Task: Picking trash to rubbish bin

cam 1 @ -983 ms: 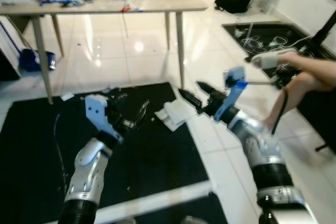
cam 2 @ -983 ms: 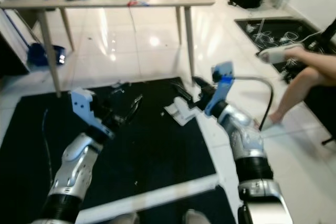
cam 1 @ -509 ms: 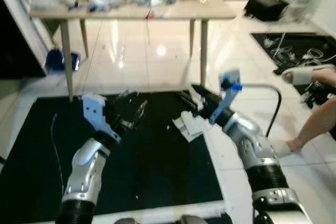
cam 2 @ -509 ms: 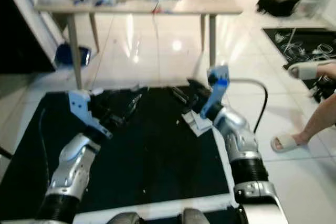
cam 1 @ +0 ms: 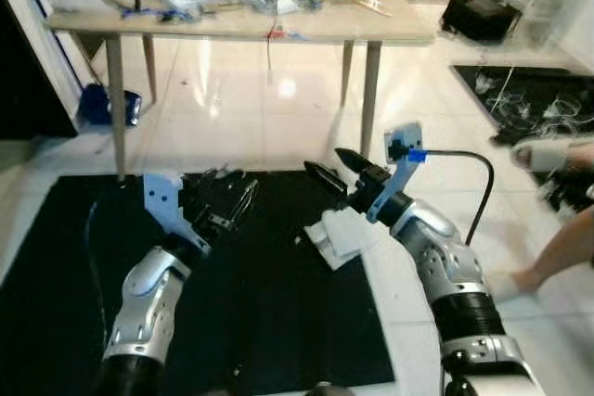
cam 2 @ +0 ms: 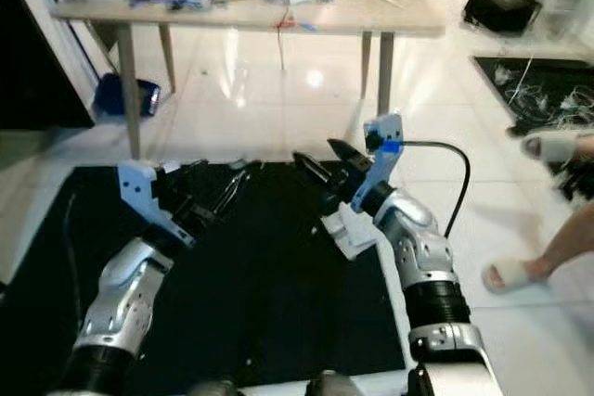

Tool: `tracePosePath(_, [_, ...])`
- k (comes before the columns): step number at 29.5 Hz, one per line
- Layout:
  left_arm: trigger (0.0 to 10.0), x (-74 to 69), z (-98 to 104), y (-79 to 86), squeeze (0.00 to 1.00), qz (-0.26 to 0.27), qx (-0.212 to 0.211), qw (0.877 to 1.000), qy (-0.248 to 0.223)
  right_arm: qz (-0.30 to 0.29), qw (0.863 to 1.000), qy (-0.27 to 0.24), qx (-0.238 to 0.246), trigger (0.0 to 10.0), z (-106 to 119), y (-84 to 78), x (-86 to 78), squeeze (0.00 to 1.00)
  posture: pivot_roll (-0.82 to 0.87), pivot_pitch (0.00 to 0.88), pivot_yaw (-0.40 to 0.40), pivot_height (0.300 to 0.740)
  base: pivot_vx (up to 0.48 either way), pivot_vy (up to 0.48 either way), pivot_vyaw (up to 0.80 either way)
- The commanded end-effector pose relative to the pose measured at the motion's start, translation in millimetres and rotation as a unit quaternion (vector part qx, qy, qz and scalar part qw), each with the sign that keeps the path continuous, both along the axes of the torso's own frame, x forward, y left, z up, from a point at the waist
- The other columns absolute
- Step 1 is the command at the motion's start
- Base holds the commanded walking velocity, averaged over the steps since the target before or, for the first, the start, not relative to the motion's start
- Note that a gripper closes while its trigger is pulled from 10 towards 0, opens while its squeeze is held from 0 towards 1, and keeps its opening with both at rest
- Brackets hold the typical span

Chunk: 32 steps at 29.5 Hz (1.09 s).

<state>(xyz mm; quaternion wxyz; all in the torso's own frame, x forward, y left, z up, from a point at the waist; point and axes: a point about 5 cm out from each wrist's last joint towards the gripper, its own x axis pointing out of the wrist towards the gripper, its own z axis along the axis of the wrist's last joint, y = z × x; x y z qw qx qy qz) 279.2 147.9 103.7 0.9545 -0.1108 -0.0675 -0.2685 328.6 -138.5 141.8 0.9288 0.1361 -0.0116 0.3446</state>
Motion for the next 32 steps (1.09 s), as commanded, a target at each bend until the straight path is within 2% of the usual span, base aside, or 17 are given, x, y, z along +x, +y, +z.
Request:
tracePosePath(1, [10.0,-0.9,-4.1,2.7,0.0,0.002,0.005,1.0,0.01,0.004,1.0,0.003,0.003,10.0,-1.9,2.7,-0.9,0.0,0.03,0.0,-0.046,0.74,0.334,0.0,0.0])
tracePosePath(7, [10.0,-0.9,-4.5,2.4,0.0,-0.001,0.005,1.0,0.01,0.004,1.0,0.004,0.003,10.0,-2.3,2.7,-0.7,0.0,0.03,0.0,-0.046,0.74,0.344,0.0,0.0])
tracePosePath(32, [10.0,-0.9,-4.7,2.7,0.0,-0.008,0.008,1.0,0.006,0.003,1.0,0.004,0.005,10.0,-1.4,2.8,-0.4,0.0,0.03,0.0,-0.044,0.74,0.48,0.0,0.0])
